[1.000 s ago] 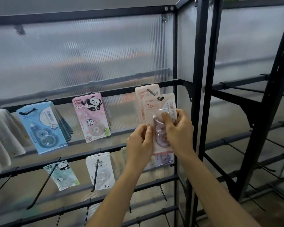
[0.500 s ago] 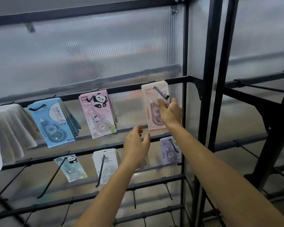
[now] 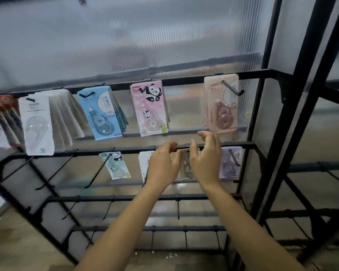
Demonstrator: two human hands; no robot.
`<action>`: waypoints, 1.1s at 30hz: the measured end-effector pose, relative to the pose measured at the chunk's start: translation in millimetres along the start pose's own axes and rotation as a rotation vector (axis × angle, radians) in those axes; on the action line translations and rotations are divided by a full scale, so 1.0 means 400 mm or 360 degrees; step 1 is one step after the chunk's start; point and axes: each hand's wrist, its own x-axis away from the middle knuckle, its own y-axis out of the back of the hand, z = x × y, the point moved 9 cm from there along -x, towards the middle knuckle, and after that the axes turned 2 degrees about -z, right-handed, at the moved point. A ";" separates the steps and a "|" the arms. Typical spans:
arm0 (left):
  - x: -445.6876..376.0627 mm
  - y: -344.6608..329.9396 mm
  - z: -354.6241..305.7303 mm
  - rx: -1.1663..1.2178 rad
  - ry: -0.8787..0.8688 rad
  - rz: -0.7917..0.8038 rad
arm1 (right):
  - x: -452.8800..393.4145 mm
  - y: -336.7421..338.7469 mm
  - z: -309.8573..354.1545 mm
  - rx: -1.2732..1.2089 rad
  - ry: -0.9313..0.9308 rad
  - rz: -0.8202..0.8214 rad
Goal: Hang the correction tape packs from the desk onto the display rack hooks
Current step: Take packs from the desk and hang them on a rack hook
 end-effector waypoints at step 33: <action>1.353 1.462 0.839 -0.1228 0.1336 -0.0756 | 1.679 -0.754 1.191 -0.0685 0.0857 0.2216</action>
